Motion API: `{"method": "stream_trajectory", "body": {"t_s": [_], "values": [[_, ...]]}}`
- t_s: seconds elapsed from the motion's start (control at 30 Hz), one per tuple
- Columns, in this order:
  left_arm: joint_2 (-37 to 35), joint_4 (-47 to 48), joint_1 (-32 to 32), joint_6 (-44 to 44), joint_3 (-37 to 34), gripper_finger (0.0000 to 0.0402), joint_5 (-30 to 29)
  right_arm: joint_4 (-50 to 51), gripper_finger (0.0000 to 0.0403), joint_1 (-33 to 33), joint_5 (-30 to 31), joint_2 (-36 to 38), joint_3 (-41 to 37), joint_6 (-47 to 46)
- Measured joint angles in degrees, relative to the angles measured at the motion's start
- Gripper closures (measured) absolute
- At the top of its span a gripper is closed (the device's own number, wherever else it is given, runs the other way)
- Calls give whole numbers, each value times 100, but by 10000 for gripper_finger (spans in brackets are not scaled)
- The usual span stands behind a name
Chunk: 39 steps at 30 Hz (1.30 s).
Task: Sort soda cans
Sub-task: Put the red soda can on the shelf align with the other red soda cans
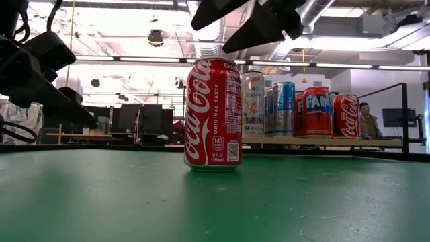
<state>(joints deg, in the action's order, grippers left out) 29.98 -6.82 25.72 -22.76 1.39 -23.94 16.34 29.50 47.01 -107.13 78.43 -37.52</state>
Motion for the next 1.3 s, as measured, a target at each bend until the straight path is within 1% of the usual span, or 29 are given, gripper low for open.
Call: {"method": "stream_trajectory", "body": {"t_s": [0.1, 0.33, 0.5, 0.57, 0.7, 0.83, 0.93, 1.07, 1.2, 1.3], "values": [[1, 1, -1, 0, 0, 10, -7, 22, 34, -56, -243, 0, 0, -3], [1, 3, 1, -5, 0, 10, -5, 146, 36, -119, -234, -3, 0, -192], [-1, 5, 1, 10, 0, 10, -3, 301, 36, -142, -163, -301, -21, -326], [-1, 32, 0, 17, 0, 10, 8, 11, 37, -199, -130, -495, 30, -385], [36, 26, 1, 15, -2, 10, 16, -21, 37, -232, -195, -732, -2, -436], [74, 29, 0, 10, -2, 10, 11, 14, 38, -256, -239, -763, -2, -435], [76, 28, 0, -3, -2, 10, 8, -11, 45, -251, -215, -763, -2, -449], [76, 29, -1, -1, -2, 10, 12, 107, 65, -178, -187, -628, -9, -406], [76, 61, -1, -5, -2, 10, 15, 746, 72, 0, -105, -298, -7, -550], [76, 95, -1, -10, -2, 10, 15, 1607, 72, 193, -72, 68, -7, -934]]}}
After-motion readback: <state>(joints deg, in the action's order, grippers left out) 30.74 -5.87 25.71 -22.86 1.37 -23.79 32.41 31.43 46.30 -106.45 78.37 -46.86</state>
